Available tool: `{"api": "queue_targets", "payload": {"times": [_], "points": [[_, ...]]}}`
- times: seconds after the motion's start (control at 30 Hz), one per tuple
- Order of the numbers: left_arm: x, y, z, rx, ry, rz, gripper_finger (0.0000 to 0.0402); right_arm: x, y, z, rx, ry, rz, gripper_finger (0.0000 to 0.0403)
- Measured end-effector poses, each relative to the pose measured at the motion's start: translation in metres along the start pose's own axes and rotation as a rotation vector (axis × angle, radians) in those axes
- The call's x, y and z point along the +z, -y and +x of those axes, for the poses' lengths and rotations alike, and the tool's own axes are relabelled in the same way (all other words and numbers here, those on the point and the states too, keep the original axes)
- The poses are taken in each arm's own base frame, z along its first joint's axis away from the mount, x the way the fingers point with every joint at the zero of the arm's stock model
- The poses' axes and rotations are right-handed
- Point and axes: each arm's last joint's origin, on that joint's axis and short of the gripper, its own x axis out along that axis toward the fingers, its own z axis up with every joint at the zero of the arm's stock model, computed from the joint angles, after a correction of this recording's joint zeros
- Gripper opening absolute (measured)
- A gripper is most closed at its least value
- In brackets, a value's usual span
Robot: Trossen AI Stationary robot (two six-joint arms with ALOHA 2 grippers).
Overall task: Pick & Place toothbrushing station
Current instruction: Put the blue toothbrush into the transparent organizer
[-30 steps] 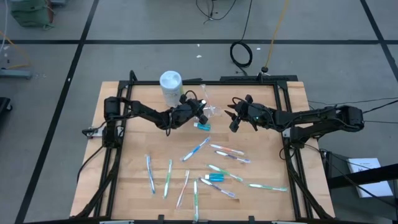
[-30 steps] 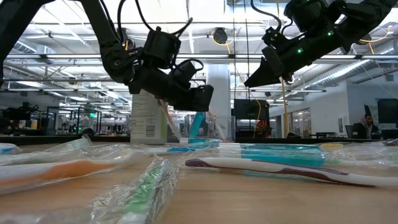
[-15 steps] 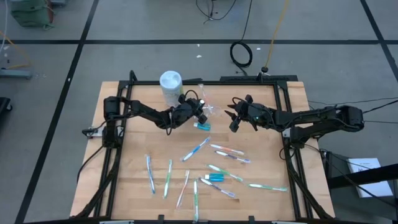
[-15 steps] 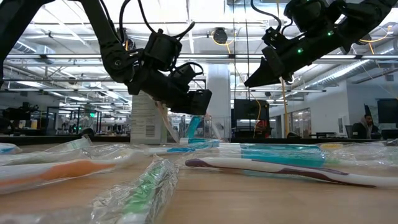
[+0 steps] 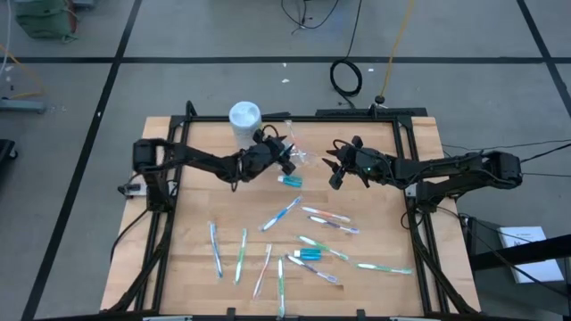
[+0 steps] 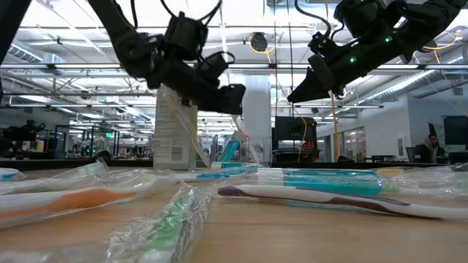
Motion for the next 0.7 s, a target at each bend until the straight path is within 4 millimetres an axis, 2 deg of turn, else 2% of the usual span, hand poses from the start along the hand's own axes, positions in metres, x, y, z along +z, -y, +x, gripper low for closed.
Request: {"api": "queue_targets", "payload": {"times": [0.2,0.3,0.47,0.7], "points": [[0.034,-0.011,-0.032,-0.03,-0.033,0.042,0.0184,0.0,0.0,0.0,0.001,0.003,0.001,0.013],[0.049,-0.02,-0.055,-0.051,-0.072,0.081,0.0184,0.002,0.0,0.0,0.001,0.017,0.005,0.013],[0.07,-0.04,-0.095,-0.082,-0.122,0.112,0.0184,0.003,-0.001,0.001,0.008,0.037,-0.004,0.013],[0.09,-0.08,-0.145,-0.118,-0.135,0.099,0.0184,0.008,-0.013,0.012,0.165,0.155,-0.026,0.013]]}}
